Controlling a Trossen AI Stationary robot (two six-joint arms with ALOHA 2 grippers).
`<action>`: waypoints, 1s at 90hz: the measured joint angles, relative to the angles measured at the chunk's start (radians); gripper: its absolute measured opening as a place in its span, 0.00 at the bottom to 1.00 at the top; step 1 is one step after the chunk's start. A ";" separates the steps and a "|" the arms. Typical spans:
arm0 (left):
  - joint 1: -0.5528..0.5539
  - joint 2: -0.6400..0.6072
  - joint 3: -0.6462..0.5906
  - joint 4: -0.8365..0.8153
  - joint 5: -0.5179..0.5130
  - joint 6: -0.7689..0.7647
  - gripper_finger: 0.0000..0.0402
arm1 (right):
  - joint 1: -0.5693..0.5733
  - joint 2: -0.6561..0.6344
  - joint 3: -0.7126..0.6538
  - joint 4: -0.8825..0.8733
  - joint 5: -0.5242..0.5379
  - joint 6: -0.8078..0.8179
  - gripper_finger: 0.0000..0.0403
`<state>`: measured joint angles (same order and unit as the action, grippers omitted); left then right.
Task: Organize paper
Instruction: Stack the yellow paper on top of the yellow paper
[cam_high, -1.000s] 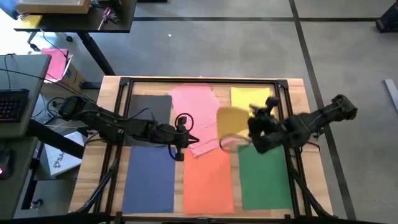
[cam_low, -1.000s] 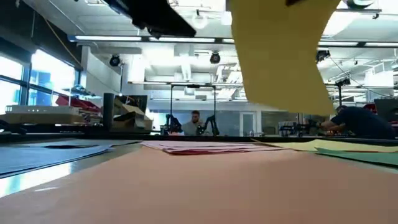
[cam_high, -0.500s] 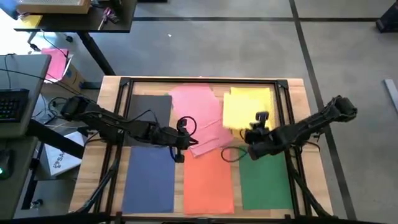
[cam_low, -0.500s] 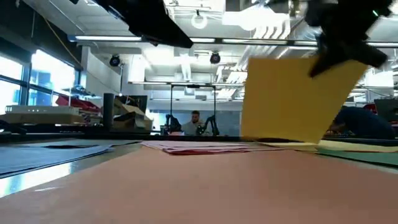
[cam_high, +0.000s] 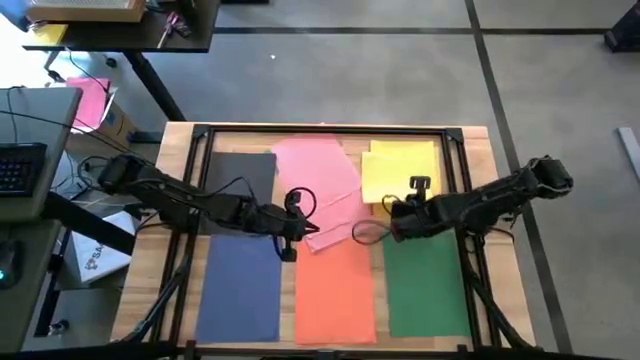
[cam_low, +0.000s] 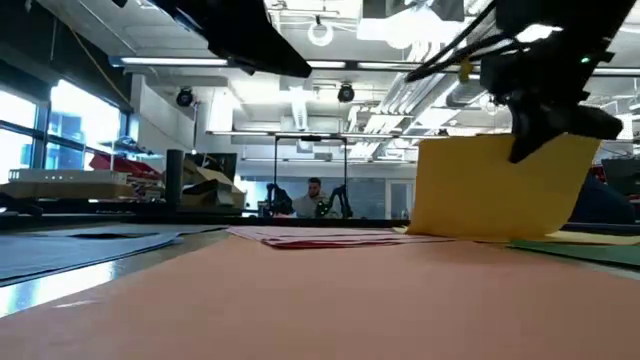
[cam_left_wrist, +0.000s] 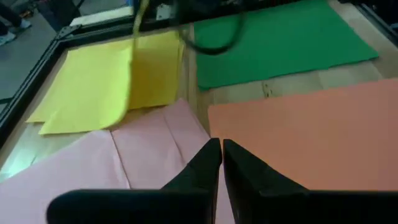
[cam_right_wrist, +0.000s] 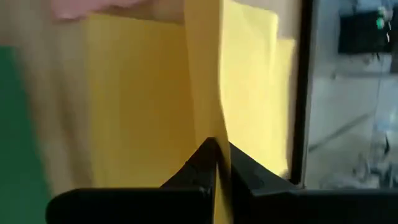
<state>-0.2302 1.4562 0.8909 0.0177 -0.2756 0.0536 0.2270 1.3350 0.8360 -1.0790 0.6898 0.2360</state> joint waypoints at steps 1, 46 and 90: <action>0.000 0.002 0.000 0.001 0.000 0.000 0.02 | -0.006 0.000 0.000 0.000 0.003 -0.005 0.00; 0.000 0.030 0.001 0.001 0.003 -0.010 0.02 | -0.174 -0.001 0.000 -0.030 -0.162 -0.078 0.00; 0.001 0.034 0.001 0.004 0.000 -0.009 0.02 | -0.345 0.059 0.060 -0.292 -0.328 0.213 0.00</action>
<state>-0.2295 1.4899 0.8921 0.0215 -0.2752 0.0444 -0.1178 1.3937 0.8963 -1.3709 0.3615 0.4486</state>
